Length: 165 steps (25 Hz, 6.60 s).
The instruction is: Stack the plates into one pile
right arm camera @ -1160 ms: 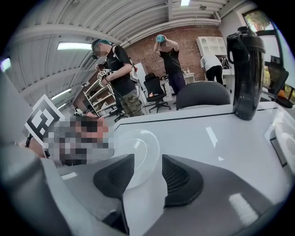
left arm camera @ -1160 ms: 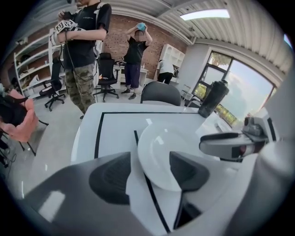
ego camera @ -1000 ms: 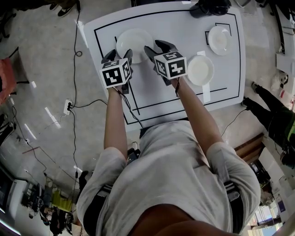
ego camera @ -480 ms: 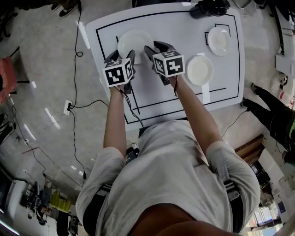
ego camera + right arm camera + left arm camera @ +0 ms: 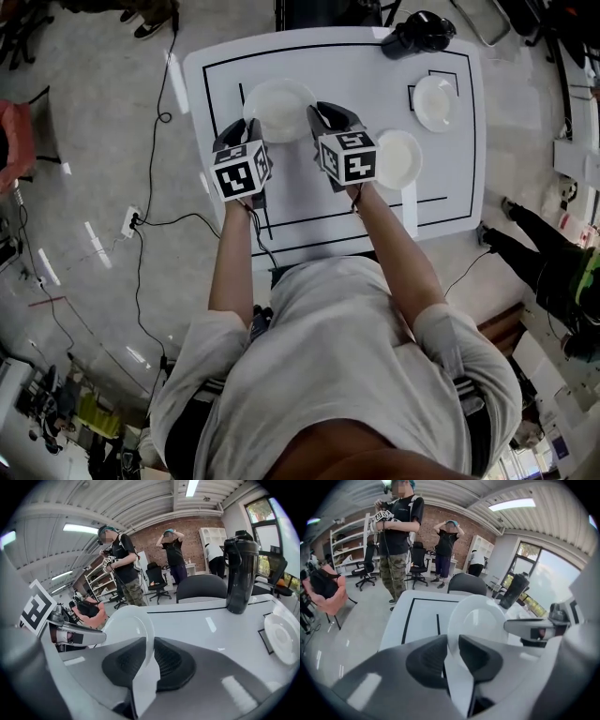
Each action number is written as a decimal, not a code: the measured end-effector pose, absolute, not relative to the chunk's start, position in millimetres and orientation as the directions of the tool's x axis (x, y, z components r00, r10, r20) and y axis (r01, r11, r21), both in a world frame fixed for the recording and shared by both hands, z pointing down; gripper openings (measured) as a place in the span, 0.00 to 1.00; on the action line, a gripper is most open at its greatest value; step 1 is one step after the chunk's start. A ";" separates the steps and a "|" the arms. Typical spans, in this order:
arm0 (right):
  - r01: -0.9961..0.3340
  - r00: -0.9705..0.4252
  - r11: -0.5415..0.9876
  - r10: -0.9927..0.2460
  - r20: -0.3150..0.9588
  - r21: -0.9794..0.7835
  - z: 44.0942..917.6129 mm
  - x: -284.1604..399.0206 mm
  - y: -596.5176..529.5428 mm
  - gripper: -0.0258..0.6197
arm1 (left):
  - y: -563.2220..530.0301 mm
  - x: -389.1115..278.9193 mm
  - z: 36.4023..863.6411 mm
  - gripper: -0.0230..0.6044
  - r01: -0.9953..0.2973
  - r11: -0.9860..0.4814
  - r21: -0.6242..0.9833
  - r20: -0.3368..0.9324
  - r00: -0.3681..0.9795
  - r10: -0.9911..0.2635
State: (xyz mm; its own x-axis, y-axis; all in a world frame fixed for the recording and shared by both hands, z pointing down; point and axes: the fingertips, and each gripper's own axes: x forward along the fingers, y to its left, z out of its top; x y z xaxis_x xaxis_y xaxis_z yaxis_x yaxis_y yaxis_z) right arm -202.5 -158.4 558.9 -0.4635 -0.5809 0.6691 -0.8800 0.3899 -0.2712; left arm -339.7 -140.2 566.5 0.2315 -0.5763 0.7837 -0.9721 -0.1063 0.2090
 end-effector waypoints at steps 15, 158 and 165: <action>-0.851 -0.503 0.471 -0.607 0.615 -0.232 522.4 -162.8 -114.2 0.11 | -97.3 -303.5 523.8 0.14 -0.986 -0.065 0.154 0.735 0.158 -0.660; -0.979 -0.197 0.085 -0.609 0.768 -0.184 603.1 96.3 -11.7 0.12 | -47.4 -41.8 602.4 0.16 -0.859 -0.490 0.150 0.864 0.355 -0.357; -0.966 -0.259 0.160 -0.646 0.718 -0.204 581.6 95.7 -5.4 0.18 | -37.2 -64.0 573.3 0.12 -0.921 -0.382 0.082 0.822 0.279 -0.496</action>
State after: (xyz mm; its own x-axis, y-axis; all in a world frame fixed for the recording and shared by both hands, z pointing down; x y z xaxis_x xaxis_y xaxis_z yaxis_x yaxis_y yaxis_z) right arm 95.7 -5.4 581.6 -0.2586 -0.6458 0.7184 -0.9658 0.1596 -0.2041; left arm -64.0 -37.2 573.3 0.2785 -0.4963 0.8223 -0.9207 -0.3816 0.0816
